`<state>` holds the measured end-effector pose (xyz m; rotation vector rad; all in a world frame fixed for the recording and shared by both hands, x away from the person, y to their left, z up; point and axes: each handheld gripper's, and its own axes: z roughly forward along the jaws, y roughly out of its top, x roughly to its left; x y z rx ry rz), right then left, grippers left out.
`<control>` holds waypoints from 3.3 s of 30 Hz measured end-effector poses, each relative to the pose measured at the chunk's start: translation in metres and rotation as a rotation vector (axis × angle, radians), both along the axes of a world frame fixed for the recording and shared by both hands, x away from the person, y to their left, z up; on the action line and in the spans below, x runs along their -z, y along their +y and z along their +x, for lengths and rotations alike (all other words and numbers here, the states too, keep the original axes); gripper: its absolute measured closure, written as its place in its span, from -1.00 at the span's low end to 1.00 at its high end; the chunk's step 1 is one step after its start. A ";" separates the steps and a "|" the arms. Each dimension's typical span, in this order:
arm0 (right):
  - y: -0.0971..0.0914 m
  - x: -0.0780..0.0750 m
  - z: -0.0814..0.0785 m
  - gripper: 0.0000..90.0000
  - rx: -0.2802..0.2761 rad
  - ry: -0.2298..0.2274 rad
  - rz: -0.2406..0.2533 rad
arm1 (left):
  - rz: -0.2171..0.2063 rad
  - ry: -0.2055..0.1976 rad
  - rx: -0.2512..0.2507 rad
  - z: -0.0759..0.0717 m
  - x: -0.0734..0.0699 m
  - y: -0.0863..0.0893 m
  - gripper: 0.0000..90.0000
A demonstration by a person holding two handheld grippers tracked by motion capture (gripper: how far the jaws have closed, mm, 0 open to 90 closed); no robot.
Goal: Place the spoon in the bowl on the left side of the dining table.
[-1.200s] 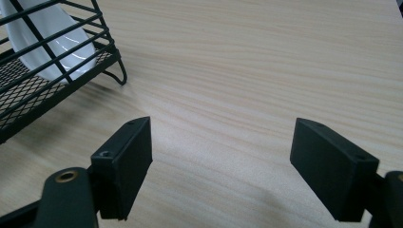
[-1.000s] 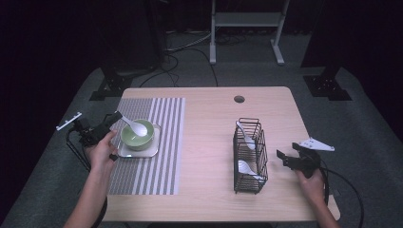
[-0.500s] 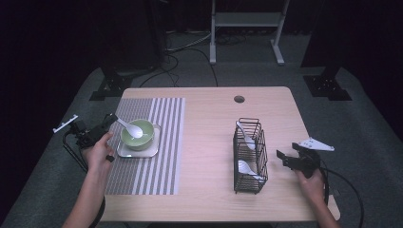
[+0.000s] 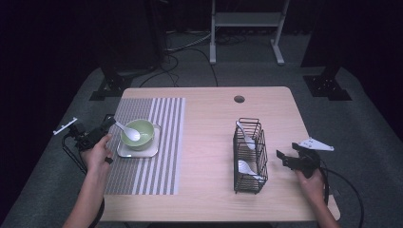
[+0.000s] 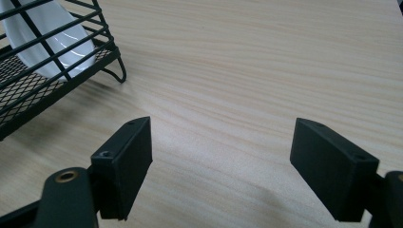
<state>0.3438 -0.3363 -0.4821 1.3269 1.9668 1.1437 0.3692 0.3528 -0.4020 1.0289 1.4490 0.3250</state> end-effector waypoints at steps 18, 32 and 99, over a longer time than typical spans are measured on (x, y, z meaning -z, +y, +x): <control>0.000 0.000 0.000 -0.54 0.001 0.003 0.000 | -0.007 0.045 -0.026 0.000 0.020 0.008 0.89; -0.001 0.000 0.000 -0.54 -0.002 0.002 0.016 | -0.008 0.067 -0.034 0.003 0.030 0.009 0.79; 0.000 0.000 -0.001 -0.54 -0.009 -0.007 0.001 | 0.185 0.095 0.077 -0.043 0.044 0.002 -0.07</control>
